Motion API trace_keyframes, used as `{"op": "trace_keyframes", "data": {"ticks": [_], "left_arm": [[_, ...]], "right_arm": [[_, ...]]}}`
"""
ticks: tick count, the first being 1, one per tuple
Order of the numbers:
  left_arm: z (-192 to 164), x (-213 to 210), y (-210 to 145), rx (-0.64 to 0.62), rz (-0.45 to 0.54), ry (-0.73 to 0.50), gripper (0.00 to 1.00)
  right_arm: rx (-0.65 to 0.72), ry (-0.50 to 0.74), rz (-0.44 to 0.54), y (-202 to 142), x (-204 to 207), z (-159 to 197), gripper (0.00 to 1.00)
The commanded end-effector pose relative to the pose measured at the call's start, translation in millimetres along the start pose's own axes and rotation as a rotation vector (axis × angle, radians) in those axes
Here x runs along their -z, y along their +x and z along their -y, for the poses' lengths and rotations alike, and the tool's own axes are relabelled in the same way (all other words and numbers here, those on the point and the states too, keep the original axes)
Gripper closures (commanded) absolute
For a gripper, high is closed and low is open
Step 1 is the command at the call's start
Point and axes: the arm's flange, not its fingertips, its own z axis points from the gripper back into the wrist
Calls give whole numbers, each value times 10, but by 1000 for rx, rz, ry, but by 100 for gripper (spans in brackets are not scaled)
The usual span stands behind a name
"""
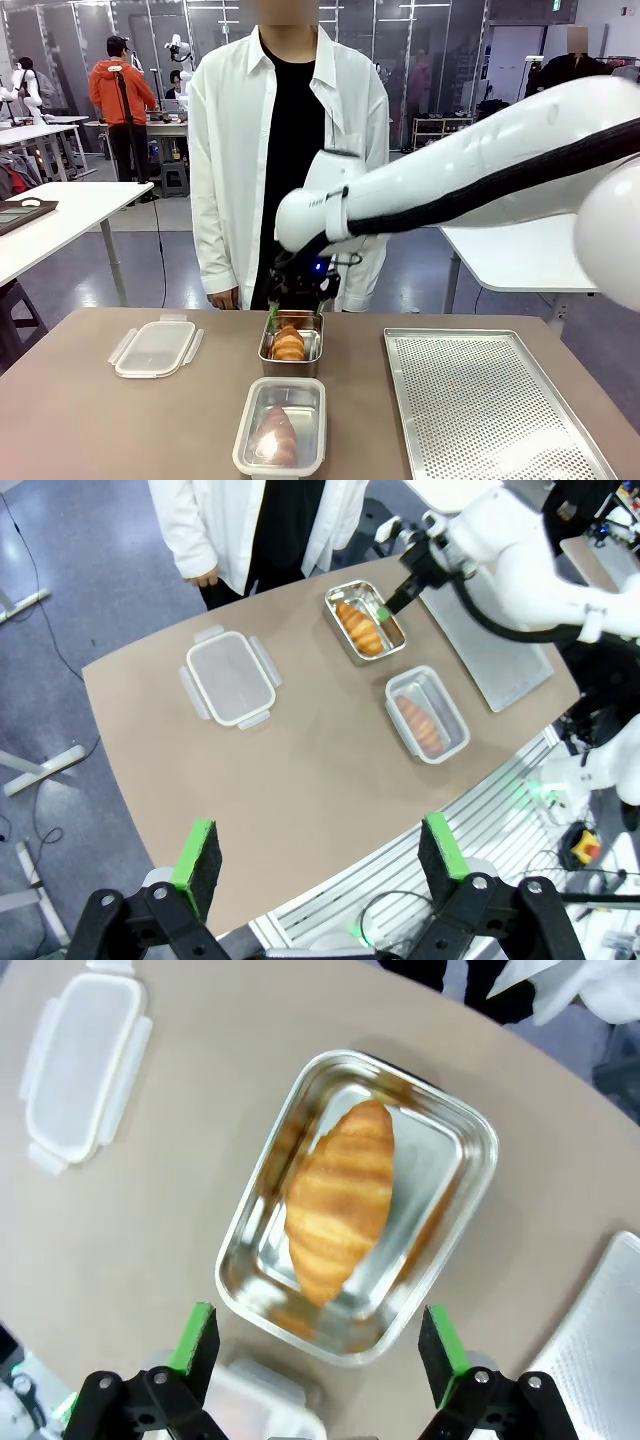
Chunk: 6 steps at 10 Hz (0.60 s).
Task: Place the bread into the airtight container.
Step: Pick up a Butter Roll and place it into an empty Airtight Container.
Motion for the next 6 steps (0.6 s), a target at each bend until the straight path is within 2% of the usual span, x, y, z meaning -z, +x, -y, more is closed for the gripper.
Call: {"op": "trace_keyframes", "data": {"ticks": [1,3,6], "left_arm": [[0,-7,-2,19,1,-16,0],[0,-7,-2,19,1,-16,0],[0,-7,-2,19,1,-16,0]], "right_arm": [[-71,31,-65,-260,-706,266,0],[-142,62,-55,-515,-1496,666,0],[-247,38,45,-1152,-2533,1076,0]]}}
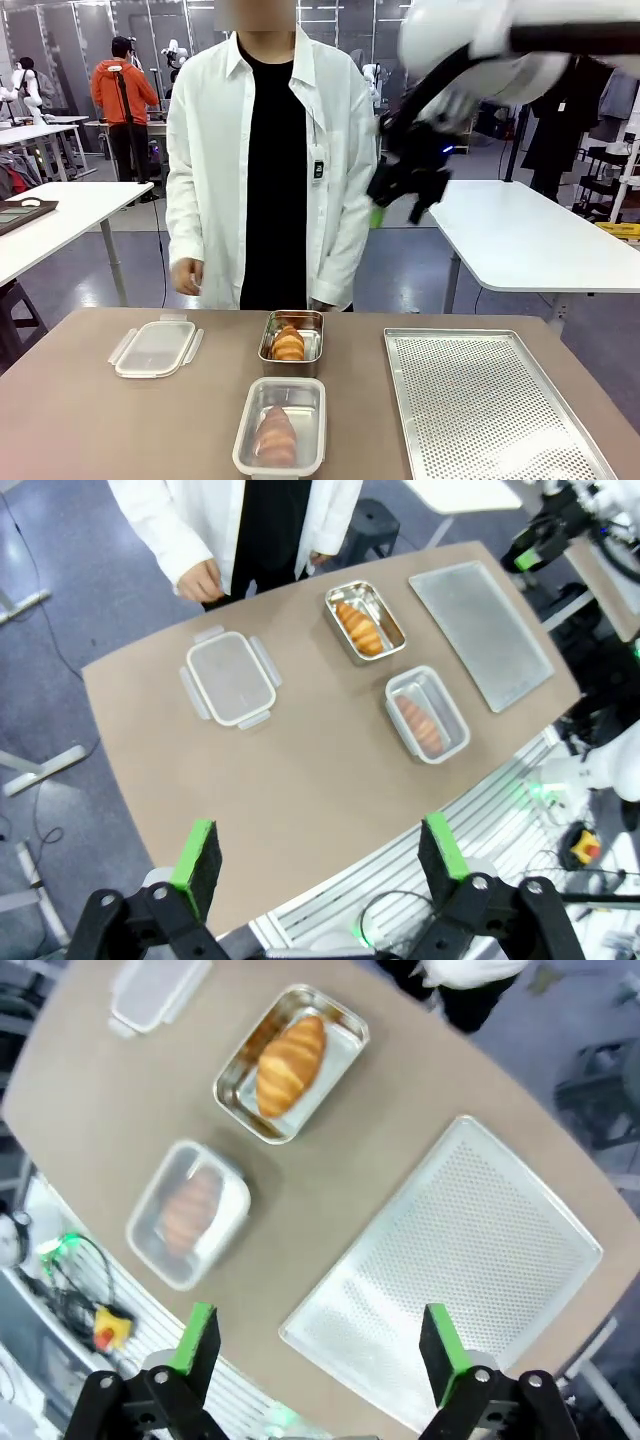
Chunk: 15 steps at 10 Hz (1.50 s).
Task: Place the bread into the airtight container.
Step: Pick up a Butter Roll and place it into an empty Airtight Container.
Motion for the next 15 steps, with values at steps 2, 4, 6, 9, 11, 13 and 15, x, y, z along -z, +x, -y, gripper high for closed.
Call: {"op": "trace_keyframes", "data": {"ticks": [2,4,6,9,11,13,15], "left_arm": [[2,-6,-1,20,0,-16,0],[2,-6,-1,20,0,-16,0],[2,-6,-1,20,0,-16,0],[2,-6,-1,20,0,-16,0],[2,-6,-1,20,0,-16,0],[2,-6,-1,20,0,-16,0],[2,-6,-1,20,0,-16,0]], "right_arm": [[-40,8,114,-763,-703,209,0],[-43,-21,149,-1310,-1134,535,0],[-14,-24,241,-1929,-1530,743,0],[-8,-36,292,-2411,-1681,776,0],[47,10,341,-2485,-1662,817,0],[18,-32,293,-2444,-1808,798,0],[18,-32,293,-2444,-1808,798,0]]}}
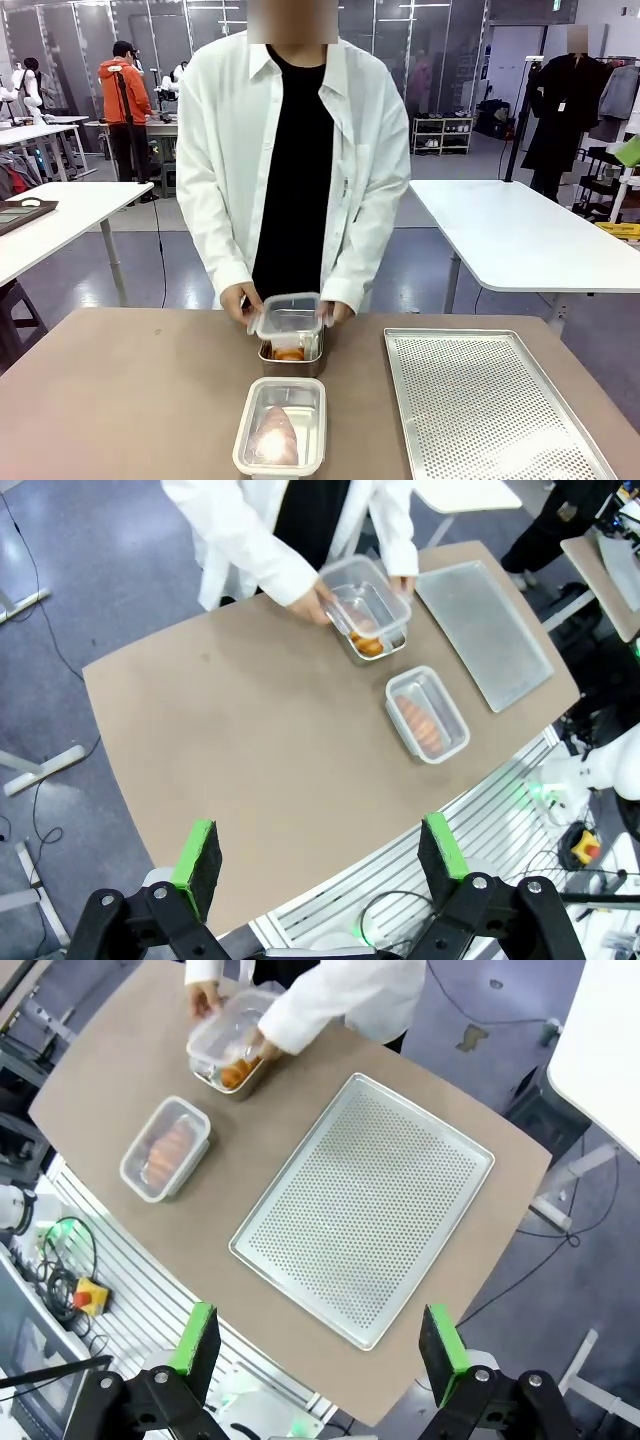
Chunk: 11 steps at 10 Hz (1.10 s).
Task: Place the bread into the airtight container.
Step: Pick up a Butter Roll and place it into an empty Airtight Container.
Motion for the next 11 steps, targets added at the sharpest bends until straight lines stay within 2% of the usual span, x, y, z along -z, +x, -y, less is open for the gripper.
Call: {"op": "trace_keyframes", "data": {"ticks": [1,11], "left_arm": [[2,-6,-2,20,0,-16,0],[2,-6,-2,20,0,-16,0]], "right_arm": [[-5,-6,-9,16,-11,3,0],[-5,-6,-9,16,-11,3,0]]}}
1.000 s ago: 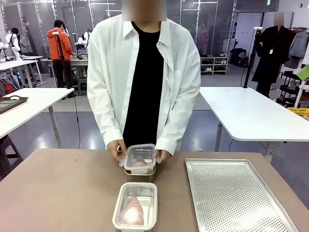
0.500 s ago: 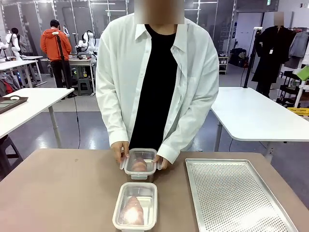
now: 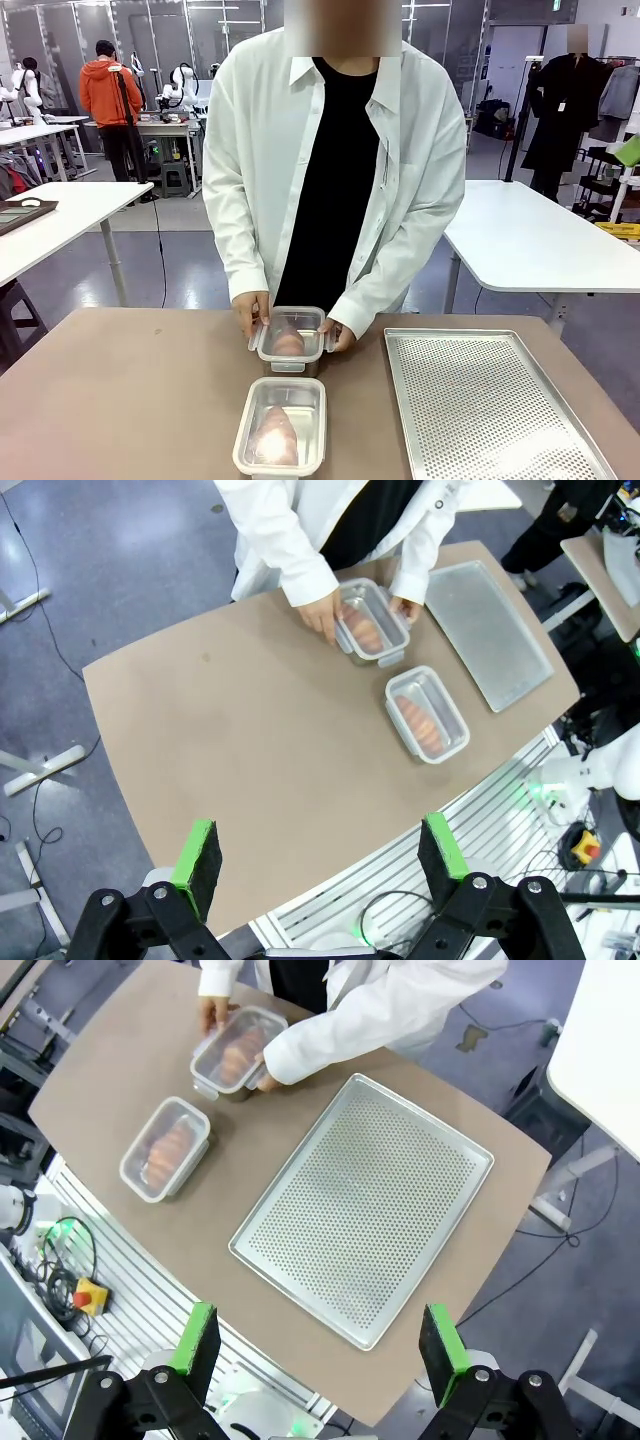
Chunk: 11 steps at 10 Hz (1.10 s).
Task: Place the bread into the airtight container.
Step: Pick up a Butter Roll and place it into an empty Airtight Container.
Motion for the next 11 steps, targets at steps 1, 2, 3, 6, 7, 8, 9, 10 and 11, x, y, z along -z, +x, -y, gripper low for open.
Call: {"op": "trace_keyframes", "data": {"ticks": [1,2,3,6,7,8,9,10,11], "left_arm": [[2,-6,-2,20,0,-16,0],[2,-6,-2,20,0,-16,0],[2,-6,-2,20,0,-16,0],[2,-6,-2,20,0,-16,0],[2,-6,-2,20,0,-16,0],[2,-6,-2,20,0,-16,0],[2,-6,-2,20,0,-16,0],[2,-6,-2,20,0,-16,0],[2,-6,-2,20,0,-16,0]], "right_arm": [[-4,-6,-9,12,-13,2,0],[-4,-6,-9,12,-13,2,0],[-4,-6,-9,12,-13,2,0],[-4,-6,-9,12,-13,2,0],[-4,-6,-9,12,-13,2,0],[-4,-6,-9,12,-13,2,0],[-4,-6,-9,12,-13,2,0],[-4,-6,-9,12,-13,2,0],[-4,-6,-9,12,-13,2,0]]}}
